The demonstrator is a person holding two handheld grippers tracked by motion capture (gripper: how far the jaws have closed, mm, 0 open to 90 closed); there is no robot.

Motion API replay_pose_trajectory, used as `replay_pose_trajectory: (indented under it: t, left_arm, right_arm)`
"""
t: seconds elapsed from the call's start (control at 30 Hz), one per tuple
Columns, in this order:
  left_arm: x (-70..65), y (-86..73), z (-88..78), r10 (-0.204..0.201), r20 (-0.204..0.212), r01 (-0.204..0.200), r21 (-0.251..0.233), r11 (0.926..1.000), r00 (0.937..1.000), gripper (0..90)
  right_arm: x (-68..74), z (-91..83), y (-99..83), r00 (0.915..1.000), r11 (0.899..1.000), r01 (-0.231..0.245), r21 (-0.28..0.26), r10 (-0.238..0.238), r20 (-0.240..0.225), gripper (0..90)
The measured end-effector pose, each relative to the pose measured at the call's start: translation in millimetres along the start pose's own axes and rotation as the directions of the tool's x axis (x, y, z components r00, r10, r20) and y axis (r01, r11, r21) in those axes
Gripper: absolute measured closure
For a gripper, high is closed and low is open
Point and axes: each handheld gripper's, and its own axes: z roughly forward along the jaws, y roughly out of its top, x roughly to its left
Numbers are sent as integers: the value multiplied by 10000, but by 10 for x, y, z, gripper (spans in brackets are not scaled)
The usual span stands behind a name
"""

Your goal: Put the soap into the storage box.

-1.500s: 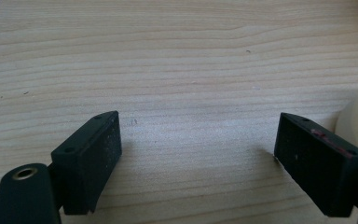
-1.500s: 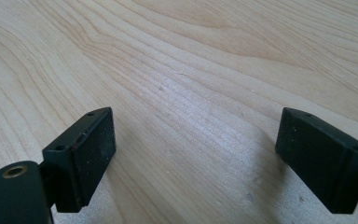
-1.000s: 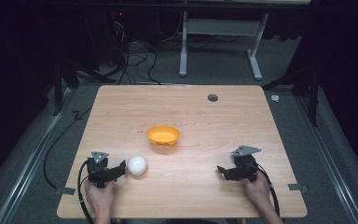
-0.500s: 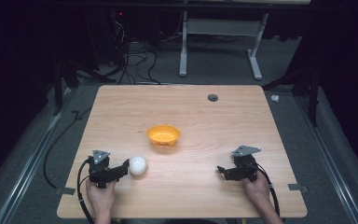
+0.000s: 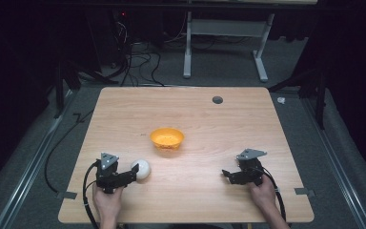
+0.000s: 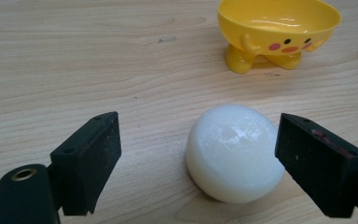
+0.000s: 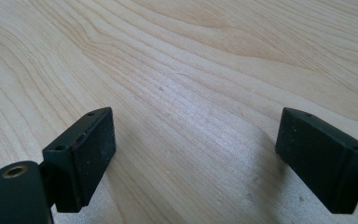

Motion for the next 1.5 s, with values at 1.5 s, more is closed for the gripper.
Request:
replay_pose_trajectory:
  t: [1.5]
  left_arm:
    - [-279, -109, 447, 852, -65, -833, 1474, 9856, 9963, 178]
  right_arm:
    - [0, 0, 0, 10000, 10000, -2, -2, 2, 0, 127]
